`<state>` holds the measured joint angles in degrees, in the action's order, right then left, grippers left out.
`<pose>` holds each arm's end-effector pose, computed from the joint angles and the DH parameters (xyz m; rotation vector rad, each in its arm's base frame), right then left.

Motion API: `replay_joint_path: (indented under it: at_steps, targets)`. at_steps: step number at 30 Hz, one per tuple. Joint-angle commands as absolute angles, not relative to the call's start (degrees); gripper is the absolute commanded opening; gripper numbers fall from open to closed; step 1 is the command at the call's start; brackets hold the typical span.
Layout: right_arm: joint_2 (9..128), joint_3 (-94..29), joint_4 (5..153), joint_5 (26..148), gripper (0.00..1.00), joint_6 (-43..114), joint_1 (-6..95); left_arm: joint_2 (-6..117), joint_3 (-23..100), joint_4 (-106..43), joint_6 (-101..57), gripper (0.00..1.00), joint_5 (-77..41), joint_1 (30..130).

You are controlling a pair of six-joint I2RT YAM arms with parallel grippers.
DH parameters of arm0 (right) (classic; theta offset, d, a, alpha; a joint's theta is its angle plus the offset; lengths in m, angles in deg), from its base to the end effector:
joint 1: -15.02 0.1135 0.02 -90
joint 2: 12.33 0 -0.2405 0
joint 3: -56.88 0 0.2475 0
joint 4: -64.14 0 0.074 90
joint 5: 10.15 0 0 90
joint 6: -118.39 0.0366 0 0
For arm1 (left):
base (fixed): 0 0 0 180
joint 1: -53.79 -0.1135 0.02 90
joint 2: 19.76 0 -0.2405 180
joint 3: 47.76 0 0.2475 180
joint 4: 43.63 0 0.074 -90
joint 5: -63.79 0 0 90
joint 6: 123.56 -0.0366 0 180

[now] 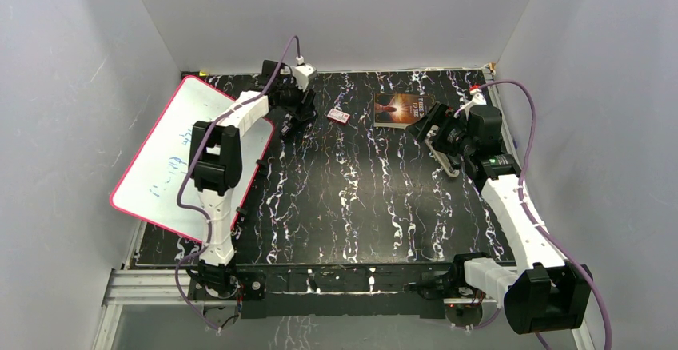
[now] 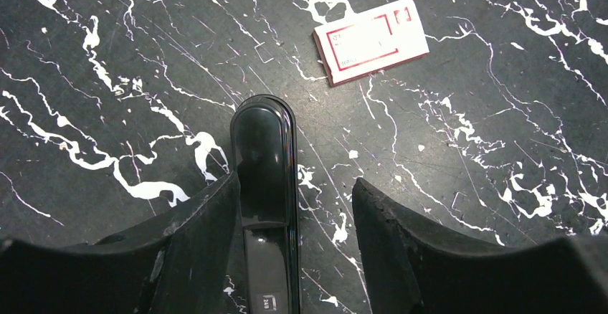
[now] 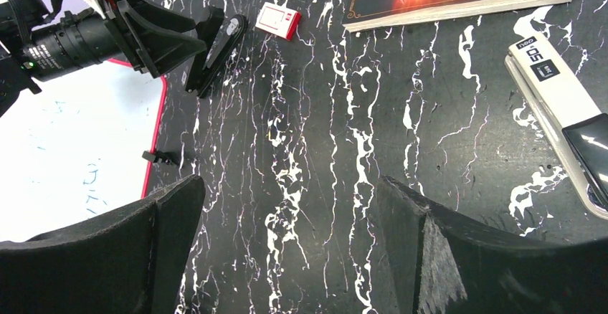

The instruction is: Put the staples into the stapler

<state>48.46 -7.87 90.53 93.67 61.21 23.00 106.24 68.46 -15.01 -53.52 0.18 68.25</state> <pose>0.2472 0.0435 0.2987 0.2732 1.9987 0.6973 0.4694 -0.1378 0.1997 0.8826 2.0129 -0.4608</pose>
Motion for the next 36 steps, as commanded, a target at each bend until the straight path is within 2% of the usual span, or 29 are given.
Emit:
replay_joint_path:
  at_steps: [1,3,5,8,13,21,26,30,36]
  targets:
    - [47.6,-8.4,89.5,94.8,0.97,60.8,22.8,107.0,70.0,-11.5,-54.3,0.56,0.2,68.2]
    - [47.5,-8.4,89.6,94.8,0.97,60.7,22.8,107.2,70.0,-11.5,-54.5,0.57,-0.9,68.2]
    - [47.4,-8.2,89.7,94.9,0.97,60.6,22.8,107.5,70.2,-11.5,-55.0,0.64,-2.6,68.4]
    - [47.5,-8.1,89.8,95.1,0.97,60.6,22.8,107.9,70.6,-11.5,-55.7,0.64,-4.0,68.5]
    - [47.9,-7.8,89.5,95.4,0.97,60.6,22.8,108.3,71.5,-11.5,-56.4,0.65,-5.3,68.8]
    - [47.8,-7.0,88.7,95.8,0.97,60.8,22.8,110.0,72.3,-11.5,-56.8,0.57,-5.6,69.2]
    - [48.3,-6.6,88.3,96.5,0.97,61.4,22.8,111.0,73.2,-11.4,-58.7,0.49,-8.1,69.7]
    - [48.7,-6.5,87.4,96.9,0.96,62.1,22.8,111.6,74.2,-11.0,-59.5,0.33,-8.8,69.7]
    - [49.2,-7.2,87.1,97.0,0.96,62.3,22.8,111.4,75.0,-10.1,-58.7,0.15,-8.6,69.7]
